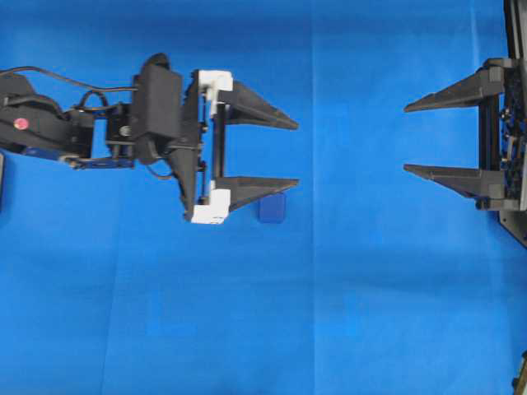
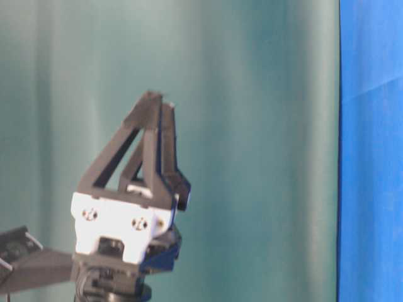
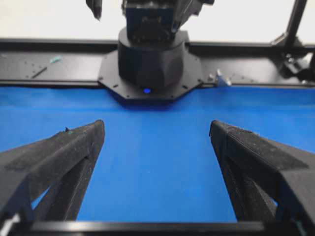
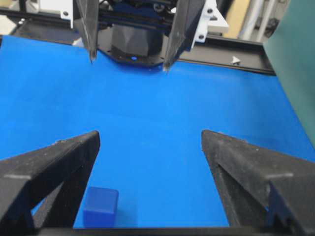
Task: Handover the blue block to the right arm after grasping it with the left arm, then place it in the designated position.
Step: 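Move the left gripper over the blue cube and lower it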
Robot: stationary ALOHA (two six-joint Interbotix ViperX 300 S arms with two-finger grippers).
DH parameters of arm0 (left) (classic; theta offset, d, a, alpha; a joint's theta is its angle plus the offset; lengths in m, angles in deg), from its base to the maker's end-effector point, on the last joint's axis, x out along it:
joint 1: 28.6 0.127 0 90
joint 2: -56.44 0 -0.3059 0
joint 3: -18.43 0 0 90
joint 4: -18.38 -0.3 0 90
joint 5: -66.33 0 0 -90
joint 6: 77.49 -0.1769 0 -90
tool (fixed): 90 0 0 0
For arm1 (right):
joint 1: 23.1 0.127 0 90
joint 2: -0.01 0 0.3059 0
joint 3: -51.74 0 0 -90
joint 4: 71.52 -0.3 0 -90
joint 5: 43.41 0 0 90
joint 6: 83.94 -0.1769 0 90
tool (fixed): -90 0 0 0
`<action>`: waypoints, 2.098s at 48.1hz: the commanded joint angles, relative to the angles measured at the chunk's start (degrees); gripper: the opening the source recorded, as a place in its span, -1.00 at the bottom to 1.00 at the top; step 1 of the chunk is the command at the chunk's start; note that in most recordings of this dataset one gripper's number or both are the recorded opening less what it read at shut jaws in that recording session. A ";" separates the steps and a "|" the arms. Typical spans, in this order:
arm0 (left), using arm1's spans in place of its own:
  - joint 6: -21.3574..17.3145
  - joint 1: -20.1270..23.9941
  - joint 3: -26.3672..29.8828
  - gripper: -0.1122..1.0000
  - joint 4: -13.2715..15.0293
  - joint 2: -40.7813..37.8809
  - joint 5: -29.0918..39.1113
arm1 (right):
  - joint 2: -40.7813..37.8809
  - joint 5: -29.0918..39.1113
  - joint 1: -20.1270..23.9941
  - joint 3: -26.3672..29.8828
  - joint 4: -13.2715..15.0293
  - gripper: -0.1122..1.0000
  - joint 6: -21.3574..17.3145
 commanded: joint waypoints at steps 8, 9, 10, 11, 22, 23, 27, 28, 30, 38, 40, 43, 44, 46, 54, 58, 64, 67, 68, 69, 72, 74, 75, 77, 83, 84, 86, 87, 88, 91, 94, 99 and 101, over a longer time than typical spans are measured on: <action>0.79 0.18 2.46 0.82 -0.18 0.35 4.57 | -0.35 -0.53 -0.09 1.67 -0.18 0.94 0.00; 0.79 0.18 2.72 0.82 -0.18 0.35 5.27 | -0.35 -0.53 -0.09 1.58 -0.18 0.94 0.00; 0.79 0.18 2.99 0.82 -0.18 0.35 6.68 | -0.35 -0.53 -0.09 1.58 -0.18 0.94 0.00; 0.88 0.18 3.25 0.82 -0.18 0.35 7.56 | -0.35 -0.44 -0.09 1.58 -0.18 0.94 0.09; 1.41 -0.26 8.61 0.82 -0.18 -0.53 24.08 | -0.44 -0.18 -0.18 1.58 -0.18 0.94 0.09; 1.58 -0.26 9.23 0.82 -0.18 -0.70 25.75 | -0.53 -0.18 -0.18 1.58 -0.18 0.94 0.09; 1.76 -0.26 12.04 0.82 -0.18 -1.76 32.34 | -0.70 -0.18 -0.18 1.58 -0.18 0.94 0.09; 1.76 -0.26 12.66 0.82 -0.18 -2.02 34.01 | -0.70 -0.18 -0.18 1.58 -0.18 0.94 0.09; 1.76 -0.26 14.15 0.82 -0.18 -2.64 37.27 | -0.79 -0.18 -0.18 1.58 -0.18 0.94 0.09; 1.85 -0.44 20.74 0.82 -0.18 -5.71 52.82 | -0.88 -0.18 -0.18 1.58 -0.18 0.94 0.09; 1.76 -0.53 22.50 0.82 -0.18 -6.50 56.43 | -0.79 -0.18 -0.18 1.58 -0.18 0.94 0.09; 1.58 -0.62 25.22 0.82 -0.18 -7.91 61.35 | -0.88 -0.18 -0.18 1.58 -0.18 0.94 0.09; 1.49 -0.62 26.02 0.82 -0.18 -8.35 62.75 | -0.88 -0.18 -0.09 1.58 -0.18 0.94 0.09; 1.41 -0.62 28.04 0.82 -0.18 -9.32 66.18 | -0.88 -0.18 -0.18 1.58 -0.18 0.94 0.09; 1.32 -0.62 32.17 0.82 -0.44 -11.34 72.77 | -1.05 -0.18 -0.18 1.49 -0.18 0.94 0.09; 1.41 -0.62 32.96 0.82 -0.44 -11.60 73.83 | -1.05 -0.09 -0.18 1.58 -0.18 0.94 0.09; 1.32 -0.62 32.96 0.82 -0.44 -11.69 73.83 | -1.05 -0.18 -0.18 1.58 -0.18 0.94 0.09; 1.32 -0.62 32.87 0.82 -0.44 -11.69 73.83 | -1.05 -0.18 -0.18 1.58 -0.18 0.94 0.09; 1.32 -0.62 32.87 0.82 -0.44 -11.69 73.83 | -1.05 -0.18 -0.18 1.58 -0.18 0.94 0.09; 1.32 -0.62 32.87 0.82 -0.44 -11.78 73.83 | -1.05 -0.18 -0.18 1.58 -0.18 0.94 0.09; 1.23 -0.62 32.87 0.82 -0.44 -11.69 73.83 | -1.05 -0.18 -0.18 1.67 -0.18 0.94 0.09; 1.23 -0.62 32.96 0.82 -0.44 -11.69 73.83 | -1.05 -0.18 -0.18 1.58 -0.18 0.94 0.09; 1.23 -0.62 32.87 0.82 -0.44 -11.69 73.74 | -1.05 -0.09 -0.09 1.58 -0.18 0.94 0.09; 1.23 -0.62 32.96 0.82 -0.44 -11.69 73.65 | -1.05 -0.09 -0.18 1.67 -0.18 0.94 0.09; 1.32 -0.62 32.87 0.82 -0.44 -11.69 73.39 | -1.05 -0.18 -0.18 1.67 -0.18 0.94 0.09; 1.32 -0.62 32.96 0.82 -0.44 -11.69 73.30 | -1.05 -0.18 -0.18 1.58 -0.18 0.94 0.09; 1.32 -0.62 33.05 0.82 -0.44 -11.69 73.30 | -1.05 -0.09 -0.18 1.58 -0.18 0.94 0.09; 1.32 -0.62 33.05 0.82 -0.44 -11.69 73.21 | -1.05 -0.18 -0.18 1.67 -0.18 0.94 0.09; 1.32 -0.62 33.05 0.82 -0.44 -11.78 73.21 | -1.05 -0.18 -0.18 1.58 -0.18 0.94 0.09; 1.32 -0.62 32.96 0.82 -0.44 -11.69 73.04 | -1.05 -0.09 -0.18 1.58 -0.18 0.94 0.09; 1.32 -0.62 33.05 0.82 -0.44 -11.69 72.95 | -1.05 -0.09 -0.18 1.58 -0.18 0.94 0.09; 1.32 -0.62 32.96 0.82 -0.44 -11.78 72.95 | -1.14 -0.09 -0.18 1.58 -0.18 0.94 0.09; 1.32 -0.62 32.96 0.82 -0.44 -11.78 72.95 | -1.05 -0.09 -0.18 1.58 -0.18 0.94 0.09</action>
